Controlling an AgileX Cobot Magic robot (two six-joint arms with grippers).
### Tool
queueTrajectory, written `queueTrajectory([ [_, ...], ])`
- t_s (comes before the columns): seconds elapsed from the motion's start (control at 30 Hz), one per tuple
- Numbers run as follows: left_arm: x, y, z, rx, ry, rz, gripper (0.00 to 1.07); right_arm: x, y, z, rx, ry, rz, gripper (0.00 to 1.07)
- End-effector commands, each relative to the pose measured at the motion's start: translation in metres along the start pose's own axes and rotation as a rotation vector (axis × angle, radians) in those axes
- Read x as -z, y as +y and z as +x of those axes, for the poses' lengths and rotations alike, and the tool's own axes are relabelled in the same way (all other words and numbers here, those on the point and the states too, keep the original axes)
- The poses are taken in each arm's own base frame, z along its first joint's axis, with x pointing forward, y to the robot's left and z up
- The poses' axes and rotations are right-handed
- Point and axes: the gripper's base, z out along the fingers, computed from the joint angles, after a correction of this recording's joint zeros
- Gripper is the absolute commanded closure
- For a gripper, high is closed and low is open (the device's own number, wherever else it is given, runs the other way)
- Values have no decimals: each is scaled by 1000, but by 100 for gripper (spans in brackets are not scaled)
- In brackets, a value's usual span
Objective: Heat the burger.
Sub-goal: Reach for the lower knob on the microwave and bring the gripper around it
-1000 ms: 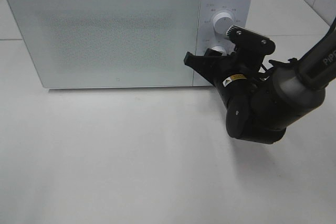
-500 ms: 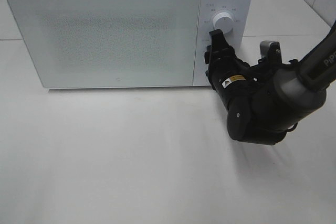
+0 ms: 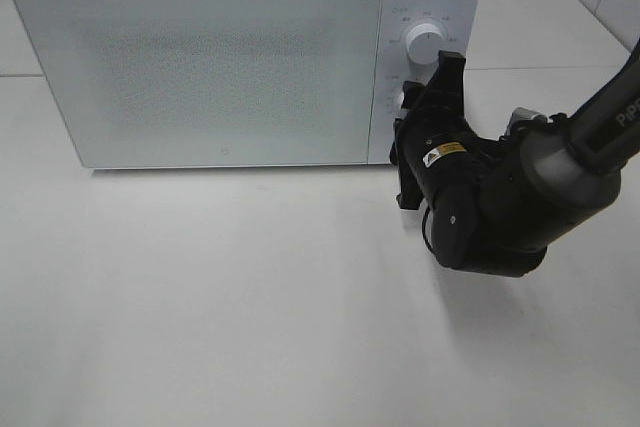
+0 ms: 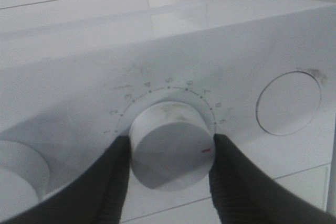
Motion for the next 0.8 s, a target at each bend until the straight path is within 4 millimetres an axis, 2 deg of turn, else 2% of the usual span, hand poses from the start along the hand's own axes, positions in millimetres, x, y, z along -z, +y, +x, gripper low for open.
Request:
queueTrajectory([
  [0.03, 3, -1, 1, 1, -32, -1, 6, -8, 16, 14, -35, 97, -80, 107],
  [0.53, 3, -1, 1, 1, -32, -1, 6, -8, 16, 14, -1, 94, -82, 107],
  [0.7, 3, -1, 1, 1, -32, -1, 6, -8, 16, 12, 4, 72, -83, 103],
  [0.8, 3, -1, 1, 1, -32, -1, 6, -8, 16, 10, 17, 59, -82, 98],
])
